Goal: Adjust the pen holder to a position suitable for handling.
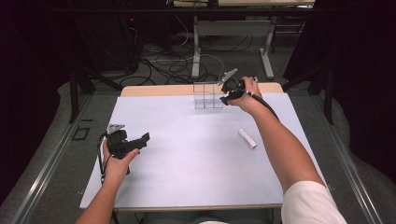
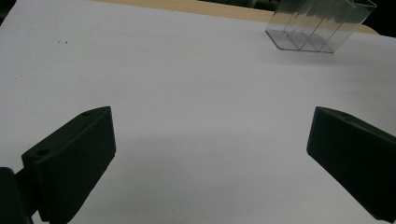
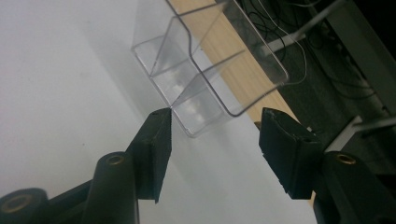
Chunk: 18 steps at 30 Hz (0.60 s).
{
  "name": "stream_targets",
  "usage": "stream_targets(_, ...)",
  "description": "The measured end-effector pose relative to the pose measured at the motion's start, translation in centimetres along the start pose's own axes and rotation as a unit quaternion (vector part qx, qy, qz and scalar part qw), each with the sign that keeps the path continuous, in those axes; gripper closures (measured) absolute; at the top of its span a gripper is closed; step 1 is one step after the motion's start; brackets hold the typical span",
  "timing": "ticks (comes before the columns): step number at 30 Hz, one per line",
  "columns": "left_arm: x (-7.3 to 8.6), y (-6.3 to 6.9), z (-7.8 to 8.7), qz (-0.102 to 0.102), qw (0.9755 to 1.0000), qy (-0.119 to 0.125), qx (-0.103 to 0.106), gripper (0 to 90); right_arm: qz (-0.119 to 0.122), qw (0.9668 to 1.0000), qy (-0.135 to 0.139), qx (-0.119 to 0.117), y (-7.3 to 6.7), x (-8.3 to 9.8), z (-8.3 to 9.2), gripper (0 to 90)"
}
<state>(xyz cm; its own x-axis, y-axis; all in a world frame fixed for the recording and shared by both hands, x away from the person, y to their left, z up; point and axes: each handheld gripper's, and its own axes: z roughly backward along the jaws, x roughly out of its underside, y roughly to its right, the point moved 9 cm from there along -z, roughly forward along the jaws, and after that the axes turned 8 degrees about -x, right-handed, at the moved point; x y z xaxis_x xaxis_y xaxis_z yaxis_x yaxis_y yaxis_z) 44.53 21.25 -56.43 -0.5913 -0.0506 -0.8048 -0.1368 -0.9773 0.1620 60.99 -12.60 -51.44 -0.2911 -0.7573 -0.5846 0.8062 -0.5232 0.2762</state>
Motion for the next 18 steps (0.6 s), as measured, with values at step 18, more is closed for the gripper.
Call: stream_targets(18, 0.1, 0.0, -0.1, 0.004, 1.0, 0.003, -0.001, 1.8, 0.123, 0.9915, -0.035, -0.025, -1.1, -2.7, -2.9, 49.0)
